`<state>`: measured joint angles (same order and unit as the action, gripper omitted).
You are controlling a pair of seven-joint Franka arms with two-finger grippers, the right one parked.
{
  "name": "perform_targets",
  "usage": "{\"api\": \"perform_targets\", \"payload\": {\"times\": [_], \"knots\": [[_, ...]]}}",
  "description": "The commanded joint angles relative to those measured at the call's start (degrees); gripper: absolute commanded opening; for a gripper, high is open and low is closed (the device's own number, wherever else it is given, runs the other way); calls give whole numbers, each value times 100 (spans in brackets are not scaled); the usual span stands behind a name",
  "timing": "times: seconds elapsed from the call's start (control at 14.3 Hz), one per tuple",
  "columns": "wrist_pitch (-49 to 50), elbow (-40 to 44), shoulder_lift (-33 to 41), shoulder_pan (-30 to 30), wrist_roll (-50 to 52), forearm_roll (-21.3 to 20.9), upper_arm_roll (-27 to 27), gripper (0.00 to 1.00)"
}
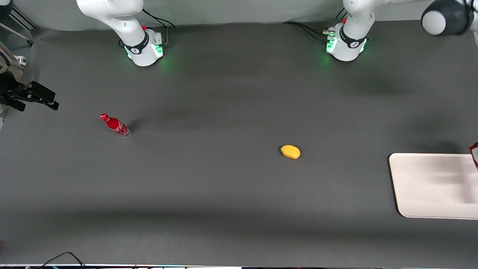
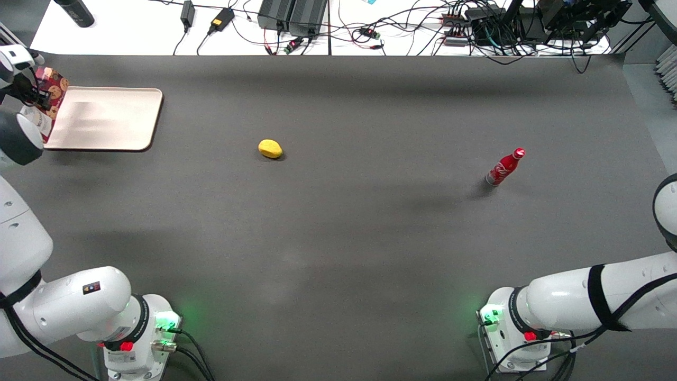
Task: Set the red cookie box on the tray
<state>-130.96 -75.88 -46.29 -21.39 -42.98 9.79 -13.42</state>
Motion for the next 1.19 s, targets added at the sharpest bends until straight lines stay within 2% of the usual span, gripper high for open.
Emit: {"api": "perform_targets", "payload": {"times": [0.0,0.28,0.35,0.42,0.49,0.56,0.63,0.7,0.84,0.98,1.12], "knots": [[-9,1118,-836,-163,-79,199,6,0],[-149,1181,-1031,-181,-9,199,76,0],[-149,1172,-1066,-172,26,199,76,4],[-149,1154,-1075,-172,44,199,76,22],[-149,1137,-1075,-172,44,199,76,58],[-141,1076,-1057,-172,27,208,76,72],[-141,1040,-1031,-172,26,216,76,94],[-141,1031,-996,-181,35,234,76,100],[8,961,-812,-181,53,251,76,100],[192,559,-278,-155,79,365,85,100],[893,504,197,-85,70,366,94,100]]}}
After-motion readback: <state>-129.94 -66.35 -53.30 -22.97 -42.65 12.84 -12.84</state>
